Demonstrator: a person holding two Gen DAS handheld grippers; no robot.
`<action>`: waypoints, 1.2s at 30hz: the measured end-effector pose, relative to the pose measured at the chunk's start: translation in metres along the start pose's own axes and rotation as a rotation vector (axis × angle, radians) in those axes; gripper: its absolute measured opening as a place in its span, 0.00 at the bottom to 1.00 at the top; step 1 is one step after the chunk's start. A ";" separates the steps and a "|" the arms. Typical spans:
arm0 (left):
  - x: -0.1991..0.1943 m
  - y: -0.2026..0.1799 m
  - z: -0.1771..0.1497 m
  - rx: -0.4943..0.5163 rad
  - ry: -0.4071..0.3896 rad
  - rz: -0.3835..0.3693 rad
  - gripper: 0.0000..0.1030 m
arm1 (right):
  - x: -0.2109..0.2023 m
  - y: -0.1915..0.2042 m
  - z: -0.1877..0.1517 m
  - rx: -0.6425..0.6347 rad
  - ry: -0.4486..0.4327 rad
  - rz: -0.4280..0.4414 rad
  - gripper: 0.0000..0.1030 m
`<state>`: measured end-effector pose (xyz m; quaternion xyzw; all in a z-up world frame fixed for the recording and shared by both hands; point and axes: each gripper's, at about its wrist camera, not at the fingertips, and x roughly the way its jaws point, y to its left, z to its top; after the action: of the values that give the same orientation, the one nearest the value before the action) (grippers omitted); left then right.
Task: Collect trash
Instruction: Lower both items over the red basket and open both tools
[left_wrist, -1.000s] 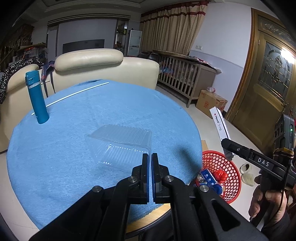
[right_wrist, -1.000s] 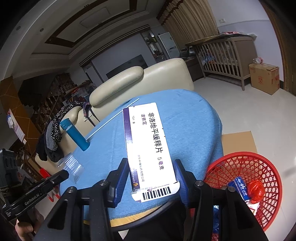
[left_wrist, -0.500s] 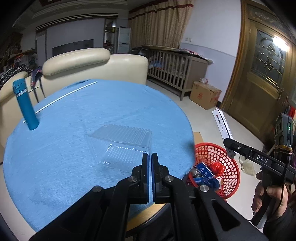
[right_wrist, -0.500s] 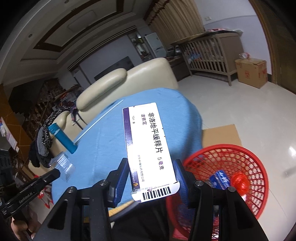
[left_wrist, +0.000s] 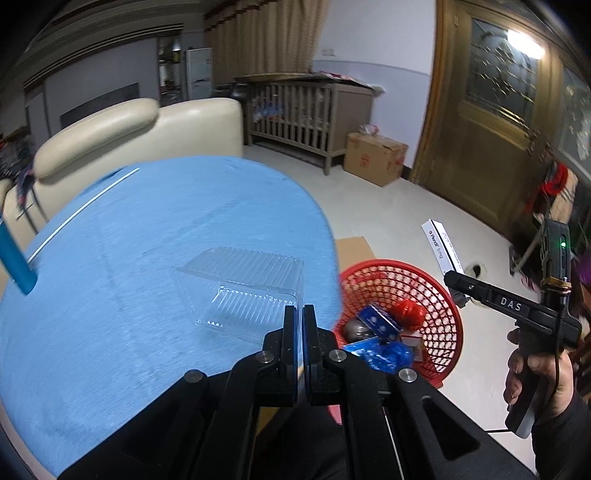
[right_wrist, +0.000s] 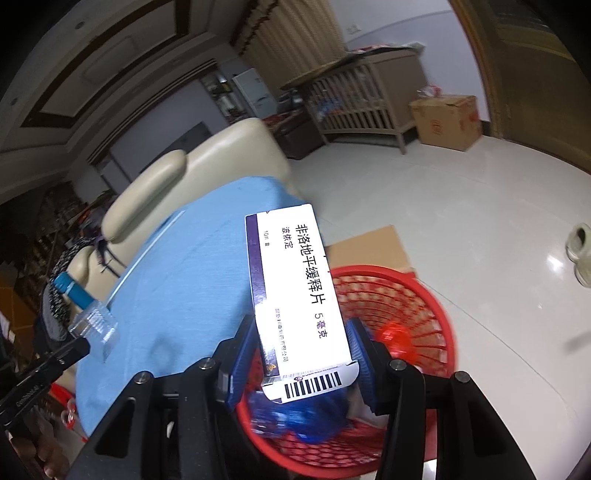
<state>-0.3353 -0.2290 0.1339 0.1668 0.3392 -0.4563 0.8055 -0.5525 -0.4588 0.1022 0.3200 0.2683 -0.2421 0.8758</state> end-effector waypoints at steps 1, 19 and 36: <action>0.003 -0.007 0.002 0.016 0.004 -0.008 0.02 | -0.001 -0.008 -0.001 0.012 0.001 -0.013 0.50; 0.034 -0.088 0.026 0.172 0.040 -0.141 0.02 | 0.046 -0.055 -0.005 0.069 0.128 -0.092 0.55; 0.092 -0.123 0.035 0.168 0.184 -0.209 0.31 | -0.009 -0.109 0.004 0.241 -0.005 -0.099 0.69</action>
<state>-0.3938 -0.3714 0.0994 0.2385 0.3879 -0.5470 0.7025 -0.6230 -0.5328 0.0632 0.4085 0.2507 -0.3163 0.8186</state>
